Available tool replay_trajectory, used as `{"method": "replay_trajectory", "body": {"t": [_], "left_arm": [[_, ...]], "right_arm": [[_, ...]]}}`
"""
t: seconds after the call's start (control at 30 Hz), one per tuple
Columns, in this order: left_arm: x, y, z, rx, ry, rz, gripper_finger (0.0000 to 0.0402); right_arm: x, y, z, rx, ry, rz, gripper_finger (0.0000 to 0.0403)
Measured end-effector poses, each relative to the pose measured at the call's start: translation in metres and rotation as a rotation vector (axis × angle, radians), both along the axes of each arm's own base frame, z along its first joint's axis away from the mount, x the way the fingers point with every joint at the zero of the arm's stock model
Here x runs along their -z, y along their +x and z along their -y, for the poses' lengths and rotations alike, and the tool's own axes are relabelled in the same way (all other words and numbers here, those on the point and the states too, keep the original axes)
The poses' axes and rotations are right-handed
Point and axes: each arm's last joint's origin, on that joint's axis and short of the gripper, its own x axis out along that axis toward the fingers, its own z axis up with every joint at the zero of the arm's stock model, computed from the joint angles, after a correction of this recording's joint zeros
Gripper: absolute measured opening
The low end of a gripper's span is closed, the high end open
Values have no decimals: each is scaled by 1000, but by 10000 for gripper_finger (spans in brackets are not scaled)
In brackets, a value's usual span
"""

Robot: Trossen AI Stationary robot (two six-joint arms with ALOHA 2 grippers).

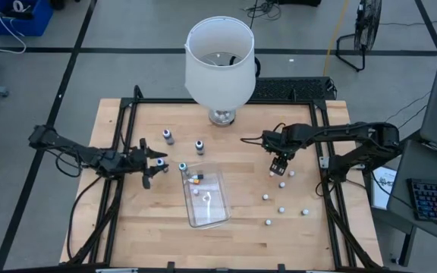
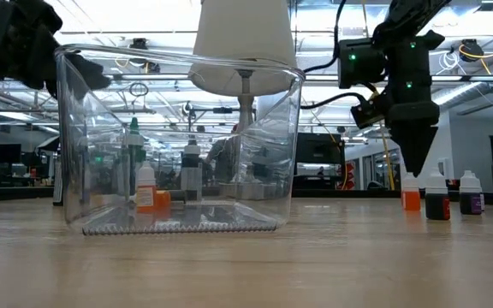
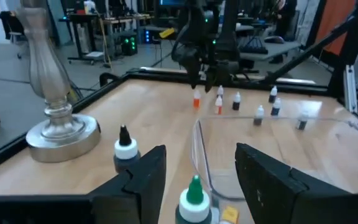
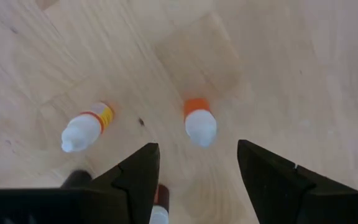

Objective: Pick & Place food coloring
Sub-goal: Put the orange food coloring bottle into the bin

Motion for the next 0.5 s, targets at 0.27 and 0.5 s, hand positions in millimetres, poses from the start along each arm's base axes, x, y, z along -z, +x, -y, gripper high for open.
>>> {"method": "replay_trajectory", "body": {"t": [0.27,0.5], "left_arm": [[22,-4,-2,-49,-64,15,203],[21,-3,-2,-29,-51,23,207]], "right_arm": [[0,3,1,-16,-10,34,202],[0,5,2,-16,-34,43,201]]}}
